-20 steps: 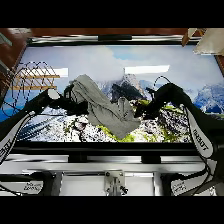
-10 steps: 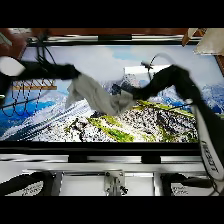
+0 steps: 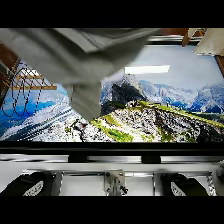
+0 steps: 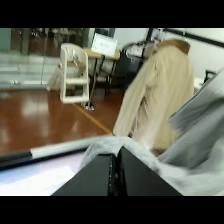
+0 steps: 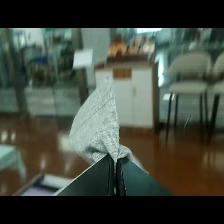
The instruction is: Fold the shirts.
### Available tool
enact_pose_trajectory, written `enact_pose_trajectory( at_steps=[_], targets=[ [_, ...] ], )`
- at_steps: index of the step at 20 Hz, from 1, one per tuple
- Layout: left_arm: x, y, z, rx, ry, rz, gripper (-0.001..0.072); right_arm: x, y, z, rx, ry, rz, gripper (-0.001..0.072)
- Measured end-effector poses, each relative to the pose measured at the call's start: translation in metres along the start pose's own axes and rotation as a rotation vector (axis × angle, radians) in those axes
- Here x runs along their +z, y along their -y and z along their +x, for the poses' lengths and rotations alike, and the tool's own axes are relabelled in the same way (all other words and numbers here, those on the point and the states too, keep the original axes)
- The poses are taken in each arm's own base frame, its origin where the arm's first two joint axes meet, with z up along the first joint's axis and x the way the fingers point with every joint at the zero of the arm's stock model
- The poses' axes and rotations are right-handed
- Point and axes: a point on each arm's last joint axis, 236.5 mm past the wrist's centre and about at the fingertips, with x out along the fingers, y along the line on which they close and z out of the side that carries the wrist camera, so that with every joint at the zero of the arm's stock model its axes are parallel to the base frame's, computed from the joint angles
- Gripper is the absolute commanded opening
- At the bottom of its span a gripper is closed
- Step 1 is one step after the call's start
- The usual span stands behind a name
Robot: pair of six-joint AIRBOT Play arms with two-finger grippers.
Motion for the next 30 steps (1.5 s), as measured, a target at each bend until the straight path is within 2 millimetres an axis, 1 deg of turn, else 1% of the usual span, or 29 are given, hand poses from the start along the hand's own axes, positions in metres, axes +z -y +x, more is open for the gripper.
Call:
enact_pose_trajectory(
  at_steps=[1,2,3,4,5,6,7,8,9,10,11,12,13,14,15,16,17,18,19,20,21,22,23,24,25,26,28,29,30],
  targets=[
    [-0.012,-0.002,-0.004,0.018,-0.051,0.003,0.0033,0.03,0.001,-0.013,-0.022,0.097,-0.028,0.0071],
    [-0.024,-0.007,-0.007,0.043,-0.103,0.008,0.0033,0.052,0.002,-0.022,-0.043,0.171,-0.053,0.007],
    [-0.037,-0.012,-0.009,0.062,-0.155,0.008,0.0033,0.065,0.005,-0.026,-0.058,0.223,-0.067,0.0071],
    [-0.047,-0.015,-0.01,0.073,-0.19,0.004,0.0033,0.069,0.009,-0.024,-0.072,0.247,-0.076,0.0071],
    [-0.057,-0.019,-0.009,0.08,-0.229,-0.003,0.0032,0.067,0.013,-0.017,-0.08,0.254,-0.074,0.0071],
    [-0.066,-0.025,-0.006,0.093,-0.259,-0.009,0.0033,0.059,0.019,-0.005,-0.085,0.243,-0.061,0.0071],
    [-0.075,-0.033,-0.002,0.112,-0.291,-0.011,0.0033,0.045,0.025,0.011,-0.085,0.217,-0.041,0.0071],
    [-0.084,-0.04,0.003,0.125,-0.32,-0.016,0.0033,0.025,0.033,0.031,-0.085,0.183,-0.013,0.0071],
    [-0.093,-0.048,0.011,0.135,-0.346,-0.026,0.0033,0.0,0.043,0.053,-0.086,0.141,0.017,0.0071],
    [-0.106,-0.058,0.02,0.146,-0.384,-0.039,0.0033,-0.026,0.053,0.075,-0.09,0.101,0.047,0.0071],
    [-0.122,-0.071,0.03,0.162,-0.426,-0.053,0.0033,-0.053,0.064,0.097,-0.099,0.068,0.078,0.0071],
    [-0.141,-0.083,0.041,0.173,-0.473,-0.074,0.0033,-0.086,0.077,0.12,-0.111,0.031,0.12,0.0071],
    [-0.165,-0.097,0.052,0.186,-0.536,-0.099,0.0032,-0.118,0.09,0.14,-0.125,-0.002,0.169,0.0071],
    [-0.19,-0.109,0.061,0.197,-0.593,-0.125,0.0032,-0.156,0.102,0.158,-0.14,-0.048,0.228,0.0071],
    [-0.22,-0.123,0.068,0.21,-0.666,-0.157,0.0032,-0.192,0.112,0.172,-0.154,-0.096,0.285,0.0072],
    [-0.247,-0.135,0.072,0.224,-0.734,-0.184,0.0032,-0.237,0.119,0.183,-0.167,-0.177,0.345,0.0082],
    [-0.276,-0.147,0.075,0.237,-0.8,-0.215,0.0032,-0.283,0.123,0.189,-0.176,-0.273,0.395,0.0217],
    [-0.299,-0.156,0.076,0.245,-0.852,-0.241,0.0033,-0.33,0.123,0.19,-0.181,-0.387,0.441,0.0665],
    [-0.32,-0.161,0.077,0.243,-0.9,-0.274,0.0032,-0.371,0.12,0.186,-0.182,-0.498,0.475,0.068],
    [-0.334,-0.162,0.078,0.232,-0.931,-0.297,0.0033,-0.4,0.116,0.178,-0.177,-0.595,0.495,0.068],
    [-0.343,-0.162,0.08,0.218,-0.949,-0.307,0.0033,-0.423,0.113,0.166,-0.17,-0.693,0.505,0.0679],
    [-0.346,-0.163,0.081,0.205,-0.955,-0.311,0.0033,-0.439,0.111,0.15,-0.156,-0.791,0.498,0.0677],
    [-0.347,-0.165,0.08,0.203,-0.957,-0.307,0.0033,-0.447,0.109,0.131,-0.14,-0.885,0.485,0.0677],
    [-0.343,-0.168,0.08,0.202,-0.947,-0.304,0.0033,-0.451,0.108,0.109,-0.126,-0.977,0.473,0.0676],
    [-0.337,-0.17,0.08,0.201,-0.933,-0.3,0.0033,-0.454,0.107,0.081,-0.115,-1.088,0.468,0.0642],
    [-0.332,-0.173,0.079,0.205,-0.922,-0.296,0.0033,-0.458,0.106,0.05,-0.108,-1.197,0.47,0.0627],
    [-0.324,-0.179,0.076,0.215,-0.903,-0.292,0.0033,-0.465,0.095,-0.015,-0.106,-1.385,0.497,0.0628],
    [-0.322,-0.181,0.074,0.22,-0.903,-0.293,0.0033,-0.472,0.087,-0.048,-0.118,-1.454,0.527,0.0686],
    [-0.322,-0.182,0.071,0.221,-0.91,-0.291,0.0033,-0.482,0.078,-0.08,-0.137,-1.511,0.569,0.0689]
  ],
)
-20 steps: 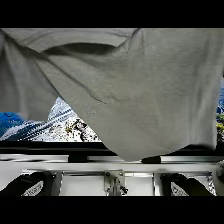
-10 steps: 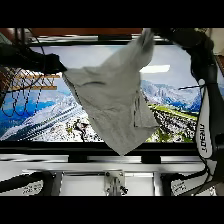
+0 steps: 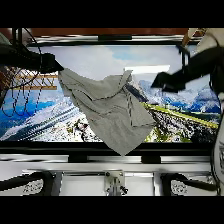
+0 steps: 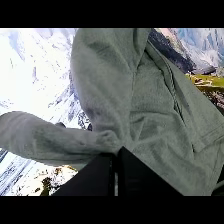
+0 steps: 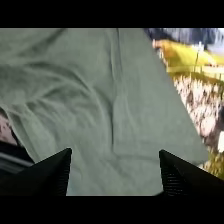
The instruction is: Fold the shirts.
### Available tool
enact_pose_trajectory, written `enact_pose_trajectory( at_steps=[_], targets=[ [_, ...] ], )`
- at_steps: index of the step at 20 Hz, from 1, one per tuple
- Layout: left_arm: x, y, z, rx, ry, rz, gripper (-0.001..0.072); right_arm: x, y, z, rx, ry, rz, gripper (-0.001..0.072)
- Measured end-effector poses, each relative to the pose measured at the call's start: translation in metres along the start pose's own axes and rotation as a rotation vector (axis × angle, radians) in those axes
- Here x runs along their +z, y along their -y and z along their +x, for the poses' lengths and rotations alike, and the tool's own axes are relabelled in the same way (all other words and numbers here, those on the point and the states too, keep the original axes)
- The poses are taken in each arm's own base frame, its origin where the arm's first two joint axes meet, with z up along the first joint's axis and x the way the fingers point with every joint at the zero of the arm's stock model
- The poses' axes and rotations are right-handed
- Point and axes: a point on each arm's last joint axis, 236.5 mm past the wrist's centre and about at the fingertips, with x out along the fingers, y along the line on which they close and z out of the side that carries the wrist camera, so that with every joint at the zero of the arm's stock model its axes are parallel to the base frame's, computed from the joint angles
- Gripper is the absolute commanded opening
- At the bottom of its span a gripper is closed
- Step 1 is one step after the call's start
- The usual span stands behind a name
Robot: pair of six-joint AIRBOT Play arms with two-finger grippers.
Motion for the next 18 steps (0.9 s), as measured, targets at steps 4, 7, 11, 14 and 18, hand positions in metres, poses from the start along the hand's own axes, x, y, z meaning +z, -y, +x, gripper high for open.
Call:
enact_pose_trajectory(
  at_steps=[4,7,11,14,18],
  targets=[
    [-0.012,0.0,-0.004,-0.007,-0.049,0.032,0.0033,-0.153,0.011,0.064,0.11,-0.246,0.243,0.0689],
    [-0.015,-0.001,-0.005,-0.009,-0.065,0.046,0.0033,-0.23,0.003,0.096,0.213,-0.33,0.379,0.0689],
    [-0.017,-0.001,-0.005,-0.01,-0.074,0.051,0.0033,-0.265,0.004,0.118,0.26,-0.325,0.483,0.0688],
    [-0.018,-0.001,-0.005,-0.011,-0.077,0.054,0.0033,-0.264,0.004,0.128,0.264,-0.28,0.512,0.0688],
    [-0.018,-0.001,-0.005,-0.01,-0.077,0.054,0.0033,-0.264,-0.012,0.15,0.261,-0.253,0.505,0.0688]
  ],
)
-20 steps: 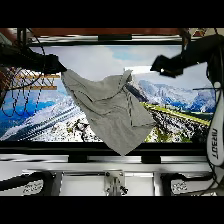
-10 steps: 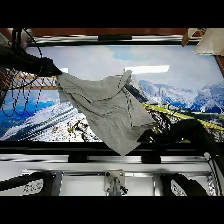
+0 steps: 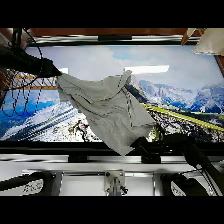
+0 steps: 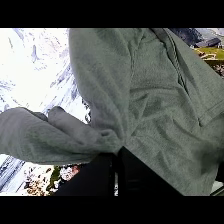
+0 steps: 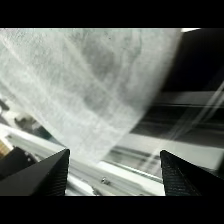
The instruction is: Fold the shirts.
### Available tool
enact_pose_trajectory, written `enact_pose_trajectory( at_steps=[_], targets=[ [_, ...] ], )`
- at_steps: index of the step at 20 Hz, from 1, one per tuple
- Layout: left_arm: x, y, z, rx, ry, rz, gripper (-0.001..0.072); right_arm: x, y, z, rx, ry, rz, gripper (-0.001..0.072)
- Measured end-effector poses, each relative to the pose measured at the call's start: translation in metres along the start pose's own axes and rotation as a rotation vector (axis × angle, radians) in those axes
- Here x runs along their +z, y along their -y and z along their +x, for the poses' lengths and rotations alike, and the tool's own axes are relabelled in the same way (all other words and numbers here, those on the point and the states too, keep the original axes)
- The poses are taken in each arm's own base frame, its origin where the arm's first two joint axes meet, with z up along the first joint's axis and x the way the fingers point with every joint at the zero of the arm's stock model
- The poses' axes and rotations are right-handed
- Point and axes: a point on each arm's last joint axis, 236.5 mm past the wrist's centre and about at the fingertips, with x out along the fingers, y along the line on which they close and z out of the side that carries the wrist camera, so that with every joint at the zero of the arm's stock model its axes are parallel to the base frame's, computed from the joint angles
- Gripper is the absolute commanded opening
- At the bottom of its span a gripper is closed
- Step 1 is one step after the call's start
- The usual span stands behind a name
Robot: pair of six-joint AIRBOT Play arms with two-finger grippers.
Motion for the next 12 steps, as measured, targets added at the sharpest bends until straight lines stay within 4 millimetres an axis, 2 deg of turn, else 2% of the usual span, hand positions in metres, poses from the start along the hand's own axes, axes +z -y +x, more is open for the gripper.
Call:
enact_pose_trajectory(
  at_steps=[4,6,7,8,9,12],
  targets=[
    [0.0,0.0,0.0,0.0,0.0,0.0,0.0033,-0.009,-0.015,0.028,0.002,-0.018,-0.01,0.0685],
    [0.0,0.0,0.0,0.0,-0.001,0.0,0.0033,-0.004,-0.028,0.038,0.001,0.006,-0.047,0.066],
    [0.0,0.0,0.0,0.0,-0.001,0.0,0.0033,0.005,-0.037,0.041,0.004,0.042,-0.07,0.0536],
    [0.0,0.0,0.0,0.0,0.0,0.001,0.0033,0.02,-0.047,0.041,0.005,0.106,-0.099,0.0242],
    [0.0,0.0,-0.001,0.0,0.001,0.001,0.0033,0.034,-0.057,0.04,0.009,0.162,-0.125,0.0078],
    [0.004,0.003,-0.006,0.001,0.016,0.01,0.0033,0.058,-0.107,0.027,0.083,0.25,-0.187,0.007]
  ],
)
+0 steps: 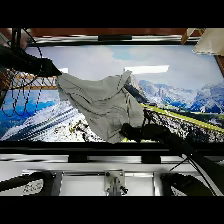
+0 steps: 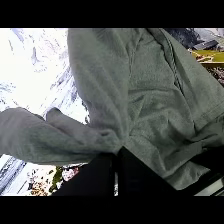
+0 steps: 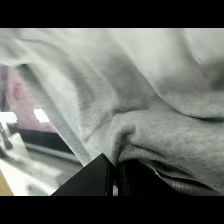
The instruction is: Fold the shirts.
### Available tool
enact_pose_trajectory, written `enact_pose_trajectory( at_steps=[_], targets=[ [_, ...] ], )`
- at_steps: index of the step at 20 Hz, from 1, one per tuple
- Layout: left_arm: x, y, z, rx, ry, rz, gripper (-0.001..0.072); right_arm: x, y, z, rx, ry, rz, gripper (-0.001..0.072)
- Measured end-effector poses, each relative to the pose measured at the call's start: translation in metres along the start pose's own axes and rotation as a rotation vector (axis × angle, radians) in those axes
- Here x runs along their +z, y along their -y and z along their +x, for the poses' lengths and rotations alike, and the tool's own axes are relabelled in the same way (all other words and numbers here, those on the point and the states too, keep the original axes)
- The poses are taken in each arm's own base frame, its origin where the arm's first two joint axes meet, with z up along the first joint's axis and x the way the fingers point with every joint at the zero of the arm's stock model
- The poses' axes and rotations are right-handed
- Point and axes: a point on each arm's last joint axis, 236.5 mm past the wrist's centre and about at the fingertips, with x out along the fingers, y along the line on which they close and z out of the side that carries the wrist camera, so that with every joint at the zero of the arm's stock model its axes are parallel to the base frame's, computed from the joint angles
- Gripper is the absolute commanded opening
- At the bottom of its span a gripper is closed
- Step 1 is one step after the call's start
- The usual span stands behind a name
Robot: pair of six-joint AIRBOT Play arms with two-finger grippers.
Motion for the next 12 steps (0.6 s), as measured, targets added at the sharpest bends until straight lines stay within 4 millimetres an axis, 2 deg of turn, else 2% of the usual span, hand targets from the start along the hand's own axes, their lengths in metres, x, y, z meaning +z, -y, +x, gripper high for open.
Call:
enact_pose_trajectory(
  at_steps=[2,3,5,7,9,10,11,12],
  targets=[
    [0.014,0.008,-0.017,0.008,0.06,0.031,0.0033,0.034,-0.046,-0.021,0.078,0.08,-0.136,0.007],
    [0.028,0.016,-0.034,0.015,0.126,0.06,0.0033,0.048,-0.074,-0.042,0.122,0.113,-0.233,0.007],
    [0.065,0.039,-0.087,0.036,0.322,0.13,0.0033,0.084,-0.133,-0.106,0.205,0.257,-0.418,0.007],
    [0.102,0.071,-0.166,0.062,0.602,0.2,0.0033,0.121,-0.197,-0.21,0.26,0.518,-0.606,0.0069],
    [0.12,0.107,-0.258,0.084,0.896,0.251,0.0033,0.13,-0.245,-0.318,0.278,0.779,-0.745,0.007],
    [0.117,0.123,-0.3,0.088,1.015,0.268,0.0033,0.122,-0.267,-0.373,0.284,0.908,-0.807,0.007],
    [0.108,0.14,-0.338,0.09,1.119,0.287,0.0033,0.109,-0.285,-0.417,0.294,1.008,-0.856,0.007],
    [0.097,0.155,-0.368,0.087,1.196,0.303,0.0033,0.09,-0.299,-0.451,0.297,1.08,-0.9,0.007]
  ],
)
